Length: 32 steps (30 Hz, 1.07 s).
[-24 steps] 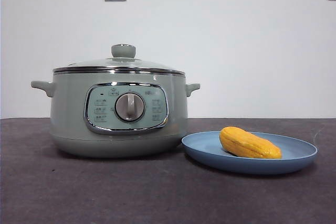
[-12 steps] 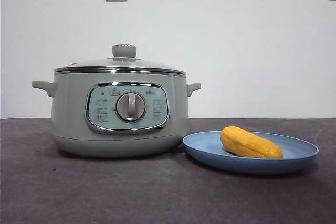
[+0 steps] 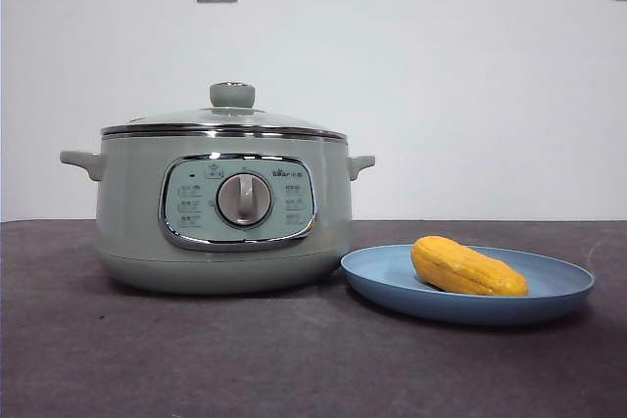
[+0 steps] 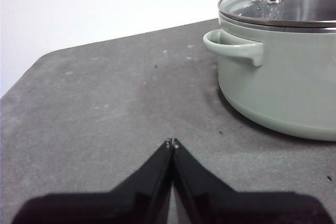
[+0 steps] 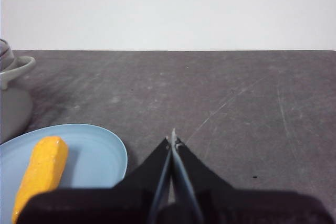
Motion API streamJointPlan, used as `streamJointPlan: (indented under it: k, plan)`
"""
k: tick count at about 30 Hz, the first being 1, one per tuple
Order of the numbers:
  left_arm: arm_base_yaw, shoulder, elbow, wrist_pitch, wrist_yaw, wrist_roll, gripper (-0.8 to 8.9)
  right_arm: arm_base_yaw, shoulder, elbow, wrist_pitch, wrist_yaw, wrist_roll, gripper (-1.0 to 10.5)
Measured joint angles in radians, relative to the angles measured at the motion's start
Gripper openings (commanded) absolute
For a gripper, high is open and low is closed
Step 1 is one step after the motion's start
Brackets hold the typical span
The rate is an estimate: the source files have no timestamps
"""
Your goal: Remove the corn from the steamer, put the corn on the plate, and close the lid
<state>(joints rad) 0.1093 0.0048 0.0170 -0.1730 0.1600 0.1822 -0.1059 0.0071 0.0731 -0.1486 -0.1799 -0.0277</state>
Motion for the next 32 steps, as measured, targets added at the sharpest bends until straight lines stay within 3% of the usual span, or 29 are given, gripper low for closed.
streamJointPlan:
  k: [10,32]
  plan:
    - [0.000,0.000,0.000,0.000,0.000,0.000,-0.04,0.001,-0.002,-0.010,-0.165,0.000,-0.025,0.0]
    - [0.000,0.000,0.000,0.000,0.000,0.000,-0.04,0.001,-0.003,-0.010,-0.169,-0.001,-0.040,0.0]
